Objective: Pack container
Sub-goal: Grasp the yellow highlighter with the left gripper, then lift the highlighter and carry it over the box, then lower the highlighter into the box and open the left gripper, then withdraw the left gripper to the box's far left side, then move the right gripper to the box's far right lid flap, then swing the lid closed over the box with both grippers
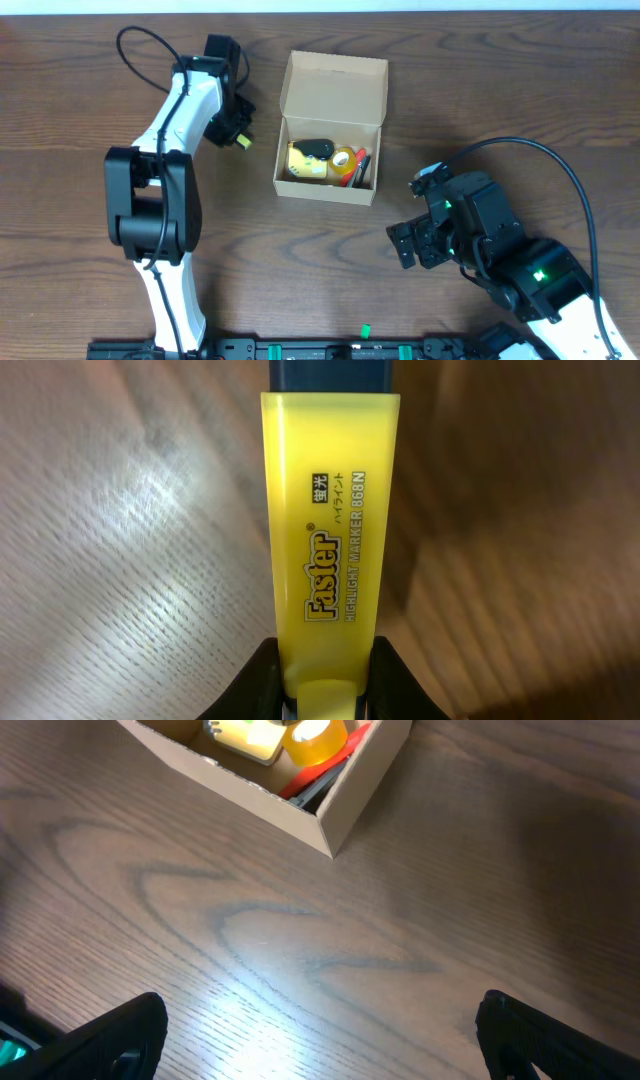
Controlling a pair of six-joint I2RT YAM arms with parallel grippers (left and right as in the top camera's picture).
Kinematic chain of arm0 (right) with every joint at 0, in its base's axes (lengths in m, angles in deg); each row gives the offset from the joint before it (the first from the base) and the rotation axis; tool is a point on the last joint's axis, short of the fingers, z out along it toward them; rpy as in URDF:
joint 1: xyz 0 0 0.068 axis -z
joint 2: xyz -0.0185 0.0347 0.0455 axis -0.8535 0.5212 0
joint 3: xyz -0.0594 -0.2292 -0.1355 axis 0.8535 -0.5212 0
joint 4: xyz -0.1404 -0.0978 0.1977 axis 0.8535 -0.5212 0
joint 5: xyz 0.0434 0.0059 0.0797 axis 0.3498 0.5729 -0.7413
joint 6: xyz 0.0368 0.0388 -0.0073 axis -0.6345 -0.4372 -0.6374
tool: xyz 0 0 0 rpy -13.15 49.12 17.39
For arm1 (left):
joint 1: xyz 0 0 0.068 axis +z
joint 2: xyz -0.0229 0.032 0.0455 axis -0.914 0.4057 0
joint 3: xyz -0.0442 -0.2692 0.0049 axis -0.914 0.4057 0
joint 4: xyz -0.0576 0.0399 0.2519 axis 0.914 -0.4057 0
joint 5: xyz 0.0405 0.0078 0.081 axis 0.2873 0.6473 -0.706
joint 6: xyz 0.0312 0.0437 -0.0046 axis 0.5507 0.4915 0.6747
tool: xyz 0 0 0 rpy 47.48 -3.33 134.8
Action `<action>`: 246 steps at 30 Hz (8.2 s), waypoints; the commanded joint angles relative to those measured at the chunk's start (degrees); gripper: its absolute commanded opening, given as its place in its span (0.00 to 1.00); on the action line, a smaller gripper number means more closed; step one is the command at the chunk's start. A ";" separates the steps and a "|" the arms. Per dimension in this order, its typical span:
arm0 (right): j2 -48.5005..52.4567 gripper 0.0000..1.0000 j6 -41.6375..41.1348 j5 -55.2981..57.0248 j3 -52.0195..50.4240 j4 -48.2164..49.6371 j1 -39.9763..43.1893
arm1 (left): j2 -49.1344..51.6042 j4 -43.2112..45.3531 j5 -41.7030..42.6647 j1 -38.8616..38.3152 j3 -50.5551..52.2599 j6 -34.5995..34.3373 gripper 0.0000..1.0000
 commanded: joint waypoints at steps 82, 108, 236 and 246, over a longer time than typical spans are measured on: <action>-0.31 0.99 0.68 -0.02 0.33 -0.02 0.50 | -1.62 -7.28 8.04 -20.94 -0.26 133.26 0.40; -0.31 0.99 0.68 -0.04 0.33 -0.02 0.50 | -26.64 1.99 -2.49 -15.10 -0.48 110.29 0.06; 69.02 0.02 -20.63 -64.08 37.75 52.98 24.50 | 10.36 -3.02 53.94 5.22 -27.41 78.25 0.06; 68.00 0.02 -8.46 -62.58 37.77 36.85 21.07 | 7.67 -14.10 52.00 5.20 -27.41 87.97 0.06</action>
